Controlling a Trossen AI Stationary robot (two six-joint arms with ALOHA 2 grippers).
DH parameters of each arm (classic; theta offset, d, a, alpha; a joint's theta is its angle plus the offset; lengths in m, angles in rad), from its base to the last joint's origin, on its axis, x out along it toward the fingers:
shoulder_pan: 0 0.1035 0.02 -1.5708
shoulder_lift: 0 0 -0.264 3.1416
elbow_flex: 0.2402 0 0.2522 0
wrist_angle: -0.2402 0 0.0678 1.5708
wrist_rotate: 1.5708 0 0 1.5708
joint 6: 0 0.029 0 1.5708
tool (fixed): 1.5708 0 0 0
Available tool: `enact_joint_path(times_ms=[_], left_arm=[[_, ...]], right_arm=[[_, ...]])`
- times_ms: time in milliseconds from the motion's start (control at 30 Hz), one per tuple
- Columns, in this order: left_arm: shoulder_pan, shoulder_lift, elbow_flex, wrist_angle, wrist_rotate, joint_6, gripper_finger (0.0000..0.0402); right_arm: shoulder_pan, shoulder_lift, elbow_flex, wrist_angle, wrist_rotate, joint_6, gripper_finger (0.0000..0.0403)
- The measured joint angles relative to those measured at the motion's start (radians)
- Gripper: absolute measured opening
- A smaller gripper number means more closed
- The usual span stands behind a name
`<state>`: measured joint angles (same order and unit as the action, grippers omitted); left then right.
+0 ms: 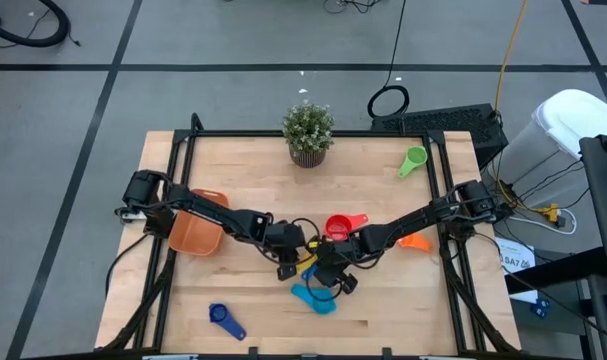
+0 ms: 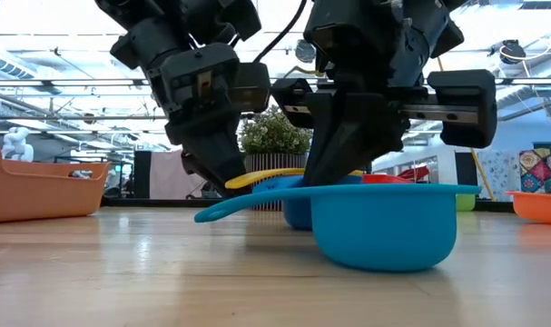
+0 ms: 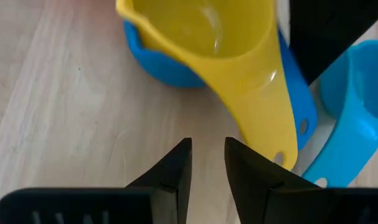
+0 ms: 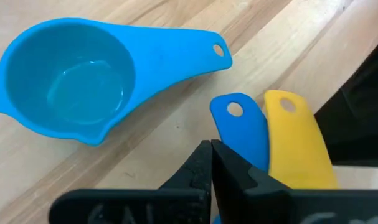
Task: Nest measuring cups in basket
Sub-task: Stack the yellow measuring cup on top of the blue measuring cup, then move the light blue measuring cup to the center of the table
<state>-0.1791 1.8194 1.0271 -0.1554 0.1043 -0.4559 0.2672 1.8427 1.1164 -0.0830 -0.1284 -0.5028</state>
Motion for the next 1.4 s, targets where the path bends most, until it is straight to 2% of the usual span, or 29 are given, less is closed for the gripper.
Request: enact_joint_path(times_ms=[233, 467, 767, 933, 1100, 1267, 1400], left_arm=[[-0.007, 0.000, 0.001, 0.074, -0.003, -0.027, 0.0097], [-0.007, -0.015, 0.001, -0.005, -0.002, -0.048, 0.0097], [-0.005, -0.120, 0.001, -0.093, -0.082, -0.044, 0.0097], [-0.016, -0.207, 0.006, -0.121, -0.134, -0.030, 0.0097], [-0.087, -0.241, 0.007, -0.046, -0.133, 0.088, 0.0097], [-0.154, -0.223, 0.007, 0.039, -0.171, 0.145, 0.0097], [-0.177, -0.206, 0.017, 0.075, -0.240, 0.149, 0.0097]], right_arm=[[-0.016, 0.024, 0.000, 0.008, 0.027, -0.010, 0.0000], [-0.011, 0.040, 0.000, 0.048, 0.033, -0.014, 0.0000], [0.022, -0.054, 0.001, 0.031, 0.108, -0.036, 0.0000], [0.033, -0.118, 0.002, -0.068, 0.159, -0.027, 0.0000], [0.031, -0.164, 0.000, -0.240, 0.164, 0.126, 0.0000], [0.027, -0.240, 0.000, -0.477, 0.386, 0.421, 0.0001], [0.023, -0.337, -0.036, -0.596, 0.418, 0.626, 0.0006]])
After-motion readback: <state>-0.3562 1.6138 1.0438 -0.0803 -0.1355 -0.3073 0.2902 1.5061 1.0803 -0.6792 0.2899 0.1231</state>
